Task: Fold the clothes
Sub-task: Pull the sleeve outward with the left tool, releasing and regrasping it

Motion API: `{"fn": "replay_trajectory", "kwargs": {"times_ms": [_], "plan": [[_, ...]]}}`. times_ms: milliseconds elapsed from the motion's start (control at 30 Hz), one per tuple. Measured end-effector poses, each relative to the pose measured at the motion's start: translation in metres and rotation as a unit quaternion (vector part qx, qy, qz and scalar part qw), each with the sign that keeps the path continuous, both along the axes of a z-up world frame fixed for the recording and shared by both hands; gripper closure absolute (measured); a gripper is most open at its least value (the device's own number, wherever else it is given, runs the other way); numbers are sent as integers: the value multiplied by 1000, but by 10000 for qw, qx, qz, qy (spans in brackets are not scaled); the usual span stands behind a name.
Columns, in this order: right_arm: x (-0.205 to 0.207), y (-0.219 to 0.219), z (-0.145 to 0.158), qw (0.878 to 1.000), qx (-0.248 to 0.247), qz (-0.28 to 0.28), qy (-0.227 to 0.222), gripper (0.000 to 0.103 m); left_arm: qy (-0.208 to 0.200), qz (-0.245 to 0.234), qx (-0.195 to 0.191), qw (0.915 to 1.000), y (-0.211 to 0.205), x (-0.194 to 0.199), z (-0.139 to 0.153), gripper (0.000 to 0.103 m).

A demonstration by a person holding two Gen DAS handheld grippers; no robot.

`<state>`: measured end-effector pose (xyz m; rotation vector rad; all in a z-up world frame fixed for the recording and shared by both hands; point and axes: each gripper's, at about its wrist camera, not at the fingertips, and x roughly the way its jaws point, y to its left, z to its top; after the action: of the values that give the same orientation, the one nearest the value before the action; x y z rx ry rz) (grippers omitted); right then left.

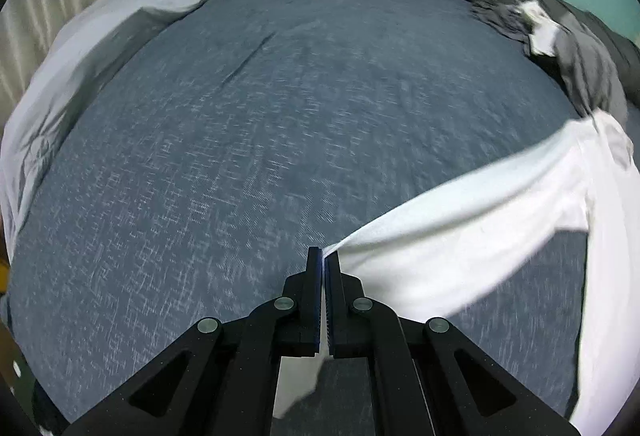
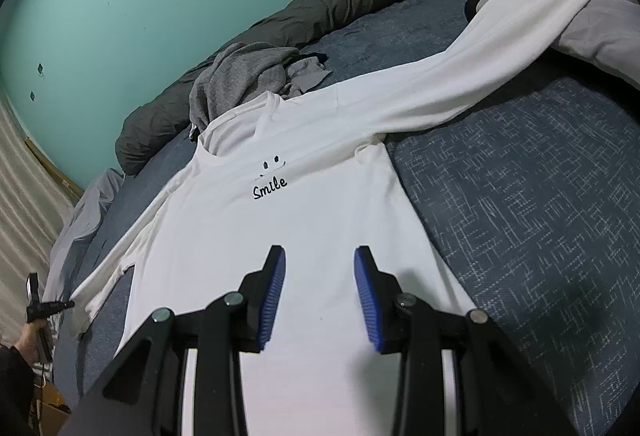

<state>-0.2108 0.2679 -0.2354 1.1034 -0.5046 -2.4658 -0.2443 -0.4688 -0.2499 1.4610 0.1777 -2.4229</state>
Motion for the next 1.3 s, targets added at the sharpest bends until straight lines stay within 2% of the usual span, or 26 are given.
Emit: {"fn": "replay_trajectory", "kwargs": {"times_ms": [167,367,500,567,633,767,933,1100,1167,1200,1300], "plan": [[2,-3,0,10000,68,28,12,67,-286,304,-100,9991,-20,-20,-16,99],[3,-7,0,9999,64,85,43,67,8,516,34,9987,-45,4,-8,90],[5,-10,0,9999,50,142,53,67,272,586,334,9973,-57,32,-4,61],[6,-10,1,9999,50,150,70,67,408,589,449,9964,-55,49,-4,57],[8,-10,2,9999,33,135,82,67,508,406,434,9969,-47,63,-7,57],[8,-9,2,9999,17,87,83,67,373,31,193,9991,-29,67,-17,57],[9,-10,0,9999,54,93,59,67,388,-55,157,9991,-13,61,-24,57],[8,-8,-1,10000,59,63,49,67,178,-143,152,9996,-6,49,-38,58],[8,-8,-2,9999,61,72,41,67,167,-111,220,9996,-9,47,-42,74],[8,-8,-2,9999,68,81,38,67,161,-92,216,9996,-10,46,-43,87],[8,-9,-3,9999,79,103,26,67,286,-1,372,9989,-18,48,-40,96]]}}
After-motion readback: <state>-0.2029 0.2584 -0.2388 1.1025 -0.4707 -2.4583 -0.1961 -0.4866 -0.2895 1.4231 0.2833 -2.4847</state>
